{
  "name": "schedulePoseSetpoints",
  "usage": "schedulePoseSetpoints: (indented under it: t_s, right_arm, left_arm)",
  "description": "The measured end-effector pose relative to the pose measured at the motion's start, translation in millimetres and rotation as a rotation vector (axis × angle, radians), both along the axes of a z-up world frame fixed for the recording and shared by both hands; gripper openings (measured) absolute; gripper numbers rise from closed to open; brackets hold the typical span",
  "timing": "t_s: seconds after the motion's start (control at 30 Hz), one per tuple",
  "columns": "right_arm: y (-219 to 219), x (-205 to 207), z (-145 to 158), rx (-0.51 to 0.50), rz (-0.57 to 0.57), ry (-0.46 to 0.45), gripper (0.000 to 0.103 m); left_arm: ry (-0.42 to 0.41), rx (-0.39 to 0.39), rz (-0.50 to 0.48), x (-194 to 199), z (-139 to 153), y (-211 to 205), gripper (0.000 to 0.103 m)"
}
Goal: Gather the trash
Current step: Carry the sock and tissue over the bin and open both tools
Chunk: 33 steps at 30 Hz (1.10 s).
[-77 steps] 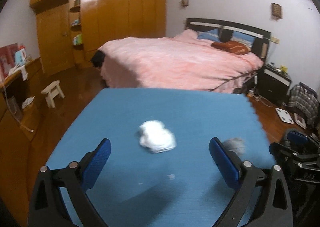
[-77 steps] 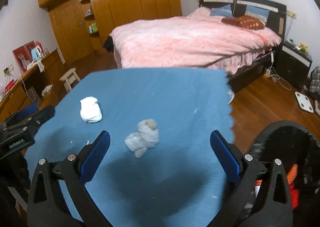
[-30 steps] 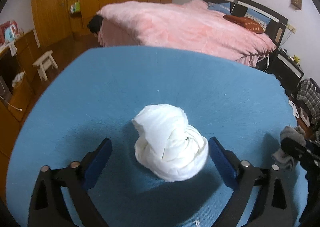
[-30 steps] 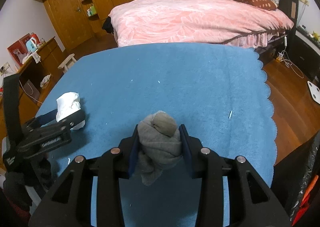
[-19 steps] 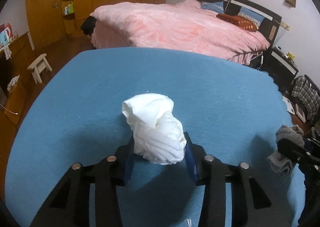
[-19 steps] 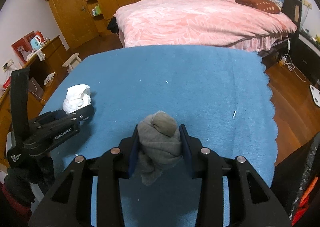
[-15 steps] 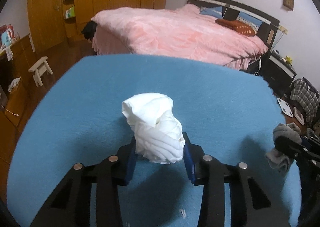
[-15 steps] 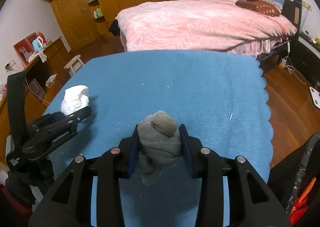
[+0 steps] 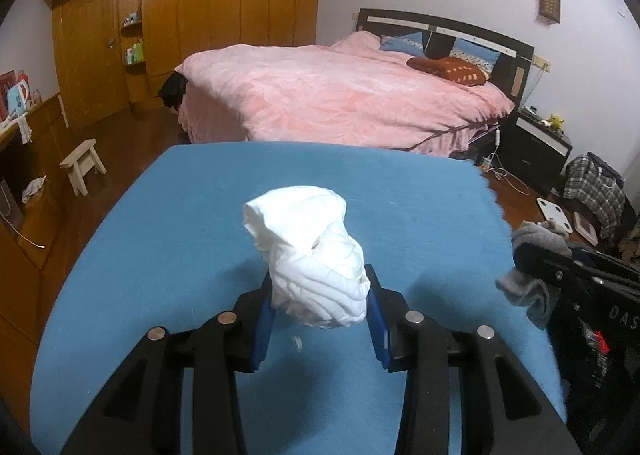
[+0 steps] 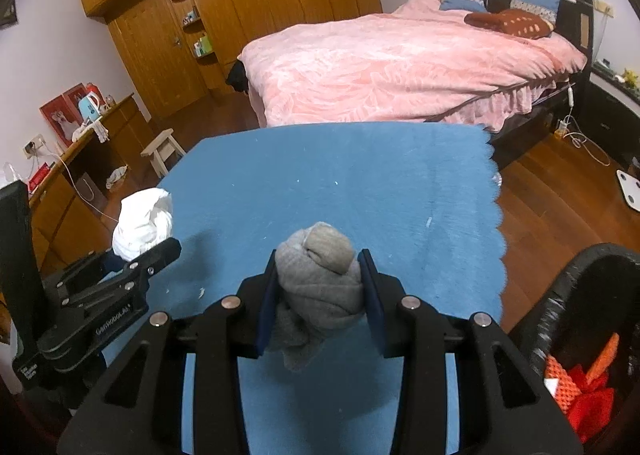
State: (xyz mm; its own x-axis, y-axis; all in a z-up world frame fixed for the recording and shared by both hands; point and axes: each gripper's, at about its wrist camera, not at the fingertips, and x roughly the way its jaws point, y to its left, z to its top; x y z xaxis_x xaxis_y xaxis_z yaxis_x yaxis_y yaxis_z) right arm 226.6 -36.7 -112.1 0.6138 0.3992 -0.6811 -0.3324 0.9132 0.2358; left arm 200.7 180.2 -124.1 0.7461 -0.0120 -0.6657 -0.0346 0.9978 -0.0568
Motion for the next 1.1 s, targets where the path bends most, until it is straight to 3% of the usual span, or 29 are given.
schedulePoseSetpoints:
  t_s: [0.5,1.1]
  right_arm:
    - [-53.4,-72.5,51.6,0.015,-0.027,-0.092,0.037]
    - [-161.5,-135.9,87.1,0.010,-0.195,-0.183,0.037]
  left_arm:
    - [-0.082,0.002,-0.092,-54.8,55.1,-63.4,0.041]
    - [-0.172,0.005,-0.282,-85.7,94.6,-167.7,0.041]
